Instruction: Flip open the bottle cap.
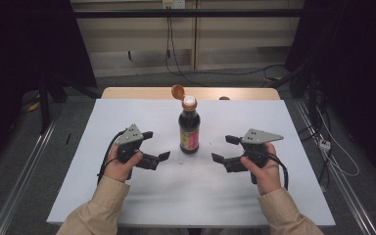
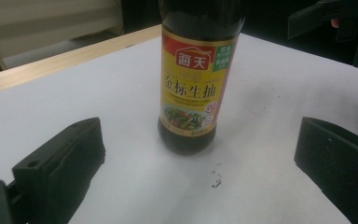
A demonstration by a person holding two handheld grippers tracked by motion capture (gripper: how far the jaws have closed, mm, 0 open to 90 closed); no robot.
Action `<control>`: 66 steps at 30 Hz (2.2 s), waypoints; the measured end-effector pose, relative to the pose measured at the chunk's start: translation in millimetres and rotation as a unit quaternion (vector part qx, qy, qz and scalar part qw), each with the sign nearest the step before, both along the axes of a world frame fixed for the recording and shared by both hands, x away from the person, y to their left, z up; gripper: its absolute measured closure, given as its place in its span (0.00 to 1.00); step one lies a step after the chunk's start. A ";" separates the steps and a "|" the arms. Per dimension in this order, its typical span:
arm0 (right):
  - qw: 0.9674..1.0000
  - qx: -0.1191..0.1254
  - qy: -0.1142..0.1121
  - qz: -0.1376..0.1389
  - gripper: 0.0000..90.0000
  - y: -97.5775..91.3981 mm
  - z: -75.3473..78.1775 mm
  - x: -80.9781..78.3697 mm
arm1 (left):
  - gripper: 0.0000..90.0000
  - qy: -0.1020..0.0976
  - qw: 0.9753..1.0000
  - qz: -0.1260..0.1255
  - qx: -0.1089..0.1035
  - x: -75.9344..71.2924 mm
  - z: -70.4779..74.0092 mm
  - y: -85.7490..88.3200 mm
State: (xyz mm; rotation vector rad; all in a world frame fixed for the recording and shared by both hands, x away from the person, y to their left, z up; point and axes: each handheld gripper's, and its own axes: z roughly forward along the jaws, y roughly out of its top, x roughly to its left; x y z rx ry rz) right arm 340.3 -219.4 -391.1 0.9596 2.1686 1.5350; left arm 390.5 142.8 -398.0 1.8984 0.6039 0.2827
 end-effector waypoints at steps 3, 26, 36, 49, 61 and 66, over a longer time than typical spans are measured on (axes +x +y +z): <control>1.000 0.002 0.003 -0.002 0.17 -3.9 -2.8 -1.7 | 0.02 0.000 1.000 0.000 0.000 -1.4 -0.6 1.5; 1.000 0.004 0.012 -0.009 0.17 -19.7 -20.1 -17.4 | 0.02 0.000 1.000 0.001 0.006 -12.1 -6.7 16.5; 1.000 0.004 0.009 -0.015 0.17 -26.4 -23.7 -23.7 | 0.02 0.005 1.000 0.003 0.001 -17.9 -9.4 26.4; 1.000 0.000 0.012 -0.018 0.17 -33.1 -32.0 -33.4 | 0.02 0.003 1.000 0.008 0.004 -26.7 -12.6 37.9; 0.999 0.004 0.014 -0.028 0.17 -43.3 -37.7 -40.6 | 0.02 -0.001 1.000 0.013 0.004 -31.7 -15.1 49.0; 0.999 0.007 0.015 -0.029 0.17 -46.1 -39.8 -41.9 | 0.02 -0.002 1.000 0.012 0.005 -34.3 -15.8 55.9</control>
